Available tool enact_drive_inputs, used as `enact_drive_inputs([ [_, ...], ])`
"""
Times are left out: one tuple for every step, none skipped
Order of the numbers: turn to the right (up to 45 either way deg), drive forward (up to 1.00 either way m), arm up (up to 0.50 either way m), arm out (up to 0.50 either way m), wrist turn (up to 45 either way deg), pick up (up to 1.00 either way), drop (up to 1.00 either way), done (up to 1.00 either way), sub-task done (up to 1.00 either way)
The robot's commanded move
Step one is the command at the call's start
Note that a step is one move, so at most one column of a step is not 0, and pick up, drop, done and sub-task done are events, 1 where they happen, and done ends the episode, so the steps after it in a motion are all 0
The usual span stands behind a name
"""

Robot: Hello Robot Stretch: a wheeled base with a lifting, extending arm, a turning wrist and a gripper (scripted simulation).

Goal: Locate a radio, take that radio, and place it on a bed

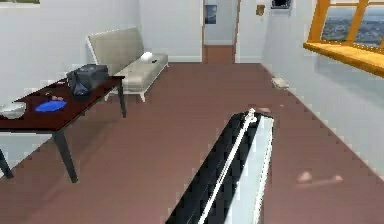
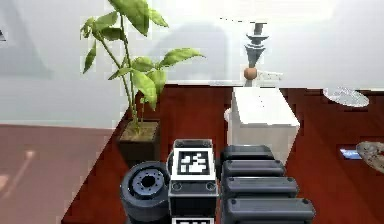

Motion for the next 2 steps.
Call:
enact_drive_inputs([
  [-45.0, 0.0, 0.0, 0.0, 0.0, 0.0, 0.0, 0.0, 0.0],
  [-9.0, 0.0, 0.0, 0.0, 0.0, 0.0, 0.0, 0.0, 0.0],
])
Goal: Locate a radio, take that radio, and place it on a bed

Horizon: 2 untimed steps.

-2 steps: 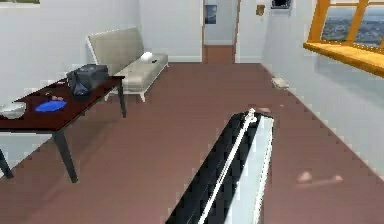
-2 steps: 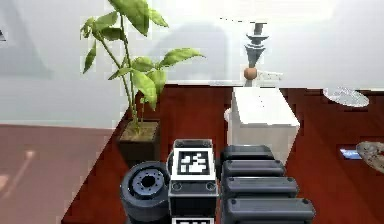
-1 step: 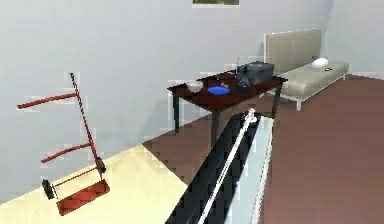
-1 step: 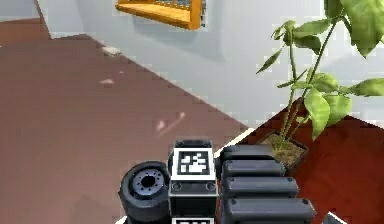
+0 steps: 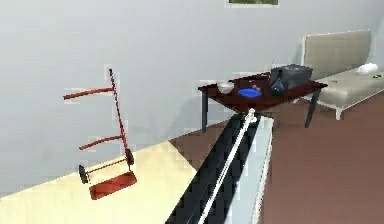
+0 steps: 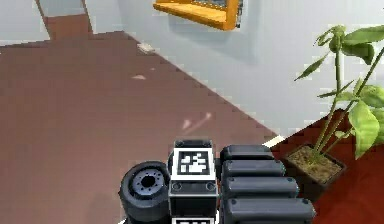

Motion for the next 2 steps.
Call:
enact_drive_inputs([
  [0.0, 0.1, 0.0, 0.0, 0.0, 0.0, 0.0, 0.0, 0.0],
  [-45.0, 0.0, 0.0, 0.0, 0.0, 0.0, 0.0, 0.0, 0.0],
])
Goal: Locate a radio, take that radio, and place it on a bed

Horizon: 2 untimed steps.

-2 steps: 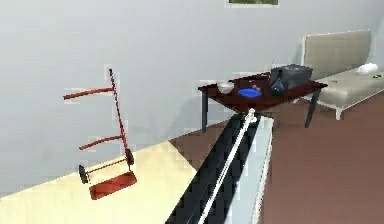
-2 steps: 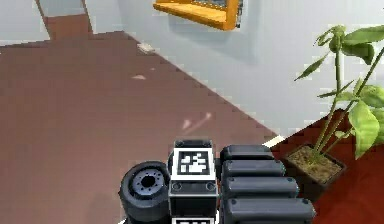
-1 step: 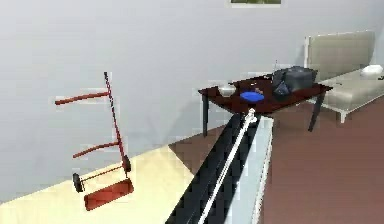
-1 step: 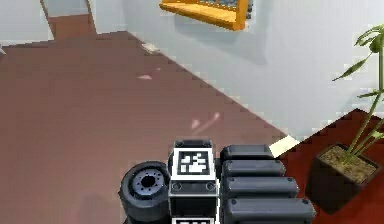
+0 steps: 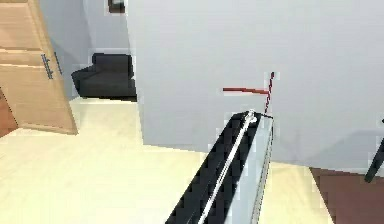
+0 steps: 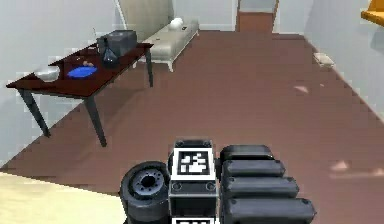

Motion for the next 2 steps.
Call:
enact_drive_inputs([
  [-3.0, 0.0, 0.0, 0.0, 0.0, 0.0, 0.0, 0.0, 0.0],
  [0.0, 0.65, 0.0, 0.0, 0.0, 0.0, 0.0, 0.0, 0.0],
])
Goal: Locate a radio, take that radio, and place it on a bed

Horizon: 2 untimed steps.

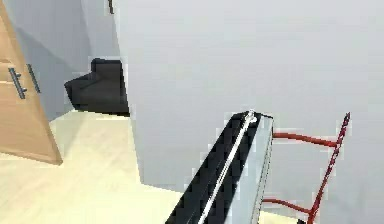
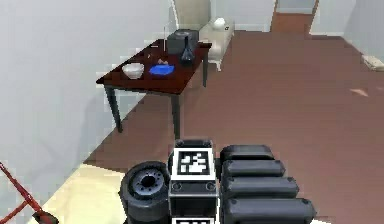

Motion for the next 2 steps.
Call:
enact_drive_inputs([
  [-45.0, 0.0, 0.0, 0.0, 0.0, 0.0, 0.0, 0.0, 0.0],
  [-15.0, 0.0, 0.0, 0.0, 0.0, 0.0, 0.0, 0.0, 0.0],
])
